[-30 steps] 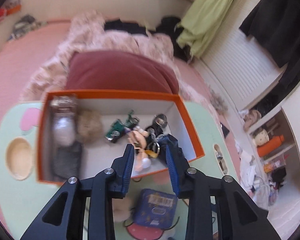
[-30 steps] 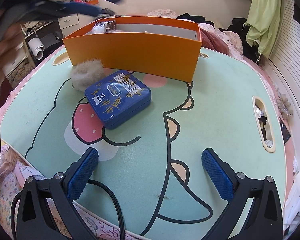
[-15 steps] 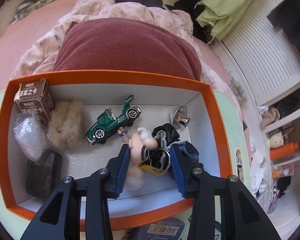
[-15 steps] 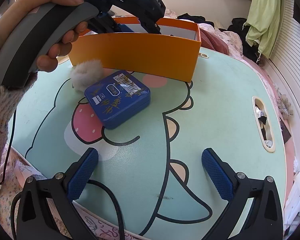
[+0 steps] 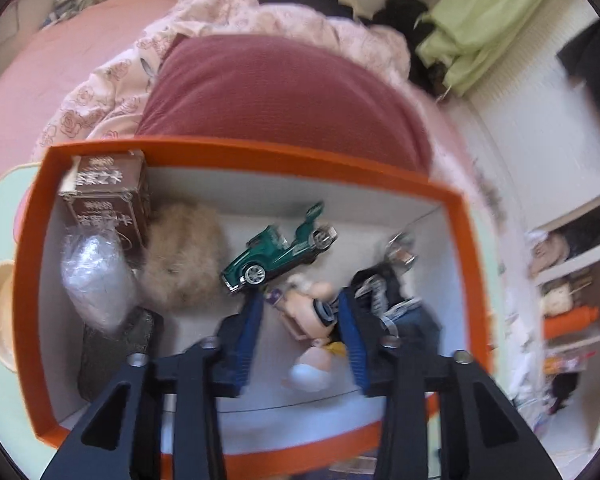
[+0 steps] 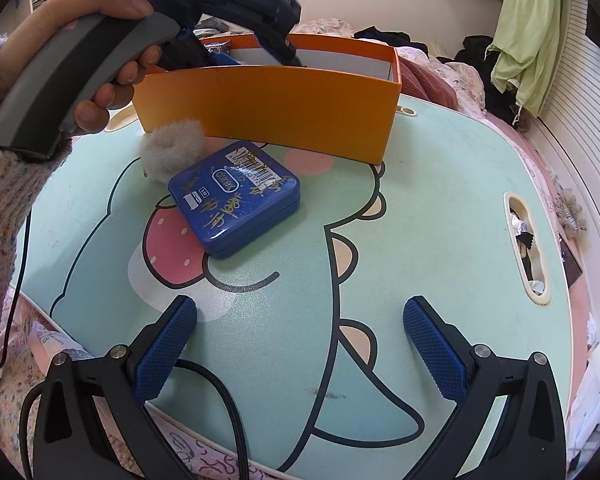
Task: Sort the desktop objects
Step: 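Lift the figurine out and release it beside the blue tin with the left gripper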
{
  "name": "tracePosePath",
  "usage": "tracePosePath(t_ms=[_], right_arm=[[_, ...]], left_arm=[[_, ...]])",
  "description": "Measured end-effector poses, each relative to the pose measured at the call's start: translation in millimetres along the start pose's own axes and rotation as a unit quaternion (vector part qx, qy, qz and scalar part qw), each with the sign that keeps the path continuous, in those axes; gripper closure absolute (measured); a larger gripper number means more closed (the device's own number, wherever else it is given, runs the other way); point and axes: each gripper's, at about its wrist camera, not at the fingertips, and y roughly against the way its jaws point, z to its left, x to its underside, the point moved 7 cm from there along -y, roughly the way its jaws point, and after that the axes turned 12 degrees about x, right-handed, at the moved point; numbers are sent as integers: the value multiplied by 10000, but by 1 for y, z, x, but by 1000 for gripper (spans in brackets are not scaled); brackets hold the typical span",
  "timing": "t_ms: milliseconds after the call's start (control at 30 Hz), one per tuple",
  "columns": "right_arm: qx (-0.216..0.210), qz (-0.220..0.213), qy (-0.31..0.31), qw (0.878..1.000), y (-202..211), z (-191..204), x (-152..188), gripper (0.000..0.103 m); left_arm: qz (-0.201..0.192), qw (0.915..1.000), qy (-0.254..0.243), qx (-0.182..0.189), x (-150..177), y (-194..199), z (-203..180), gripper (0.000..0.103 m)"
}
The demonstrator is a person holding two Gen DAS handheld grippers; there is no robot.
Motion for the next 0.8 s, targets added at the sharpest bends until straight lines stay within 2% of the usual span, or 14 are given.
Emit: tracePosePath(t_ms=[67, 200, 367, 467, 600, 700, 800], right_arm=[[0, 0, -2, 10000, 0, 0, 0, 0], [-1, 0, -3, 10000, 0, 0, 0, 0], [1, -5, -7, 10000, 0, -1, 0, 0], [0, -8, -10, 10000, 0, -1, 0, 0], [-1, -10, -10, 10000, 0, 0, 1, 0], [3, -9, -12, 10000, 0, 0, 0, 0], [4, -8, -14, 10000, -1, 0, 0, 0]], left_arm=[[167, 9998, -2, 63, 4, -8, 0, 72], [126, 9995, -231, -147, 4, -10, -4, 73], [103, 9923, -1101, -565, 10, -12, -15, 74], [-165, 9949, -970, -220, 10, -2, -12, 74], [-747, 9918, -1037, 67, 8, 31, -23, 75], [-1228, 9849, -1166, 361, 4, 70, -42, 75], [-1605, 9769, -1262, 632, 14, 109, -56, 75]])
